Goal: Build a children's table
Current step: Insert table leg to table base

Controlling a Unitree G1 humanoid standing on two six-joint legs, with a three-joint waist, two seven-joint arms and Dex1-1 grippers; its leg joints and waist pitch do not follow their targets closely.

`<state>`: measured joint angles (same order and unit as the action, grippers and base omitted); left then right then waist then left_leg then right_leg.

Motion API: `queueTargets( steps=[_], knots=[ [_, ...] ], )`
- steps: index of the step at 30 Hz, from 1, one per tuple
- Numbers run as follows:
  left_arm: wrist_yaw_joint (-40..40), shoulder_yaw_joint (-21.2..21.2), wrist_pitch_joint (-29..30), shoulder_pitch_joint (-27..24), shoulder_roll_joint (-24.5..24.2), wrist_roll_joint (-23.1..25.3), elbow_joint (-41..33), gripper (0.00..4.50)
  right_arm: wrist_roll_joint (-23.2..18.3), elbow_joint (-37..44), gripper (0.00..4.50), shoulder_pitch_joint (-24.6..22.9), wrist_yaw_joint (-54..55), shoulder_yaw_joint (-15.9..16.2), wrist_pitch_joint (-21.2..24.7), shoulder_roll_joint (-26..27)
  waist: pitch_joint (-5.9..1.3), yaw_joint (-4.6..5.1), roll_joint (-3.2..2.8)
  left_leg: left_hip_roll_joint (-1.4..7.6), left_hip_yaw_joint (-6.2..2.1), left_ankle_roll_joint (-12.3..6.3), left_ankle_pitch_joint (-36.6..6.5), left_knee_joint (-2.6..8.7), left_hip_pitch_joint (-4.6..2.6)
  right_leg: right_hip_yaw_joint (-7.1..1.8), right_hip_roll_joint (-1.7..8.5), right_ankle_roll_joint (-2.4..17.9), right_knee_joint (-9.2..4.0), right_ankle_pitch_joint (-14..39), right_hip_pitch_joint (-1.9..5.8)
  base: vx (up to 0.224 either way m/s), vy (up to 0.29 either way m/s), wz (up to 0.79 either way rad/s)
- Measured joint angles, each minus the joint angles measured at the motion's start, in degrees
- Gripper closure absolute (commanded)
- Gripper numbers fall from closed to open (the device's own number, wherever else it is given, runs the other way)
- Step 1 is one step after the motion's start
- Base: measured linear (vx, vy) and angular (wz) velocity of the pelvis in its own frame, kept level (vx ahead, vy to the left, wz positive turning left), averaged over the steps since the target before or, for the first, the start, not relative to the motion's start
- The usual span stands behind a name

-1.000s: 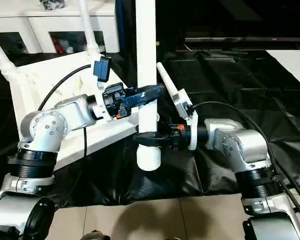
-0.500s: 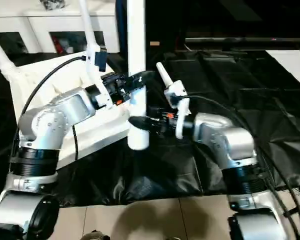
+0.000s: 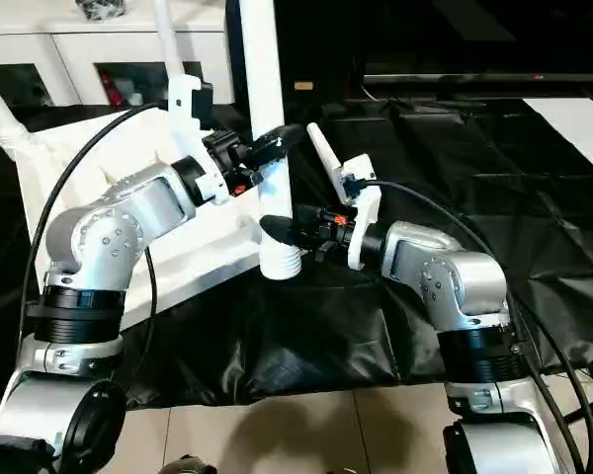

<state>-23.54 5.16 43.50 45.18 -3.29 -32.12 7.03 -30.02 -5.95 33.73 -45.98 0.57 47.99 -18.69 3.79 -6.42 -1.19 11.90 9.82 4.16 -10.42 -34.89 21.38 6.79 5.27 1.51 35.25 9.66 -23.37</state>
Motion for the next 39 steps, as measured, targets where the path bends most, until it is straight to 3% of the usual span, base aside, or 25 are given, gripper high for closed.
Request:
queueTargets(
  steps=[17,24,34,39],
  knots=[
    [-0.42,-4.13,-3.69,0.01,-0.39,3.72,0.00,2.64,1.44,-1.28,1.48,0.36,1.19,2.34,1.37,0.47,0.01,0.00,0.01,0.00,0.00,0.00,0.00,-0.02,0.01,-0.01,0.00,-0.02,-0.01,-0.01,0.00,0.000,0.000,0.00],
    [-1.88,-5.76,-3.92,0.00,-0.83,4.86,0.00,2.64,3.64,-2.34,1.48,1.55,1.53,4.45,-0.08,0.07,0.01,0.03,0.01,0.00,0.00,0.02,0.00,-0.02,0.01,-0.01,0.00,-0.03,-0.01,-0.01,0.00,0.000,0.000,0.00],
    [-2.61,-6.69,-3.92,0.00,-1.16,4.92,0.00,2.64,3.95,-3.75,1.48,2.32,0.51,4.82,-1.27,0.04,0.01,0.03,0.01,0.00,0.00,0.00,0.00,-0.02,0.01,-0.01,0.00,-0.03,0.00,-0.01,0.00,0.000,0.000,0.00],
    [-3.36,-7.02,-3.92,0.00,-1.55,5.12,0.00,2.64,4.20,-4.28,1.95,2.49,-0.54,5.48,-2.03,0.05,0.01,0.04,0.01,0.00,0.00,0.01,0.00,-0.02,0.00,-0.01,0.00,-0.02,0.00,-0.02,0.00,0.000,0.000,0.00]
  ],
)
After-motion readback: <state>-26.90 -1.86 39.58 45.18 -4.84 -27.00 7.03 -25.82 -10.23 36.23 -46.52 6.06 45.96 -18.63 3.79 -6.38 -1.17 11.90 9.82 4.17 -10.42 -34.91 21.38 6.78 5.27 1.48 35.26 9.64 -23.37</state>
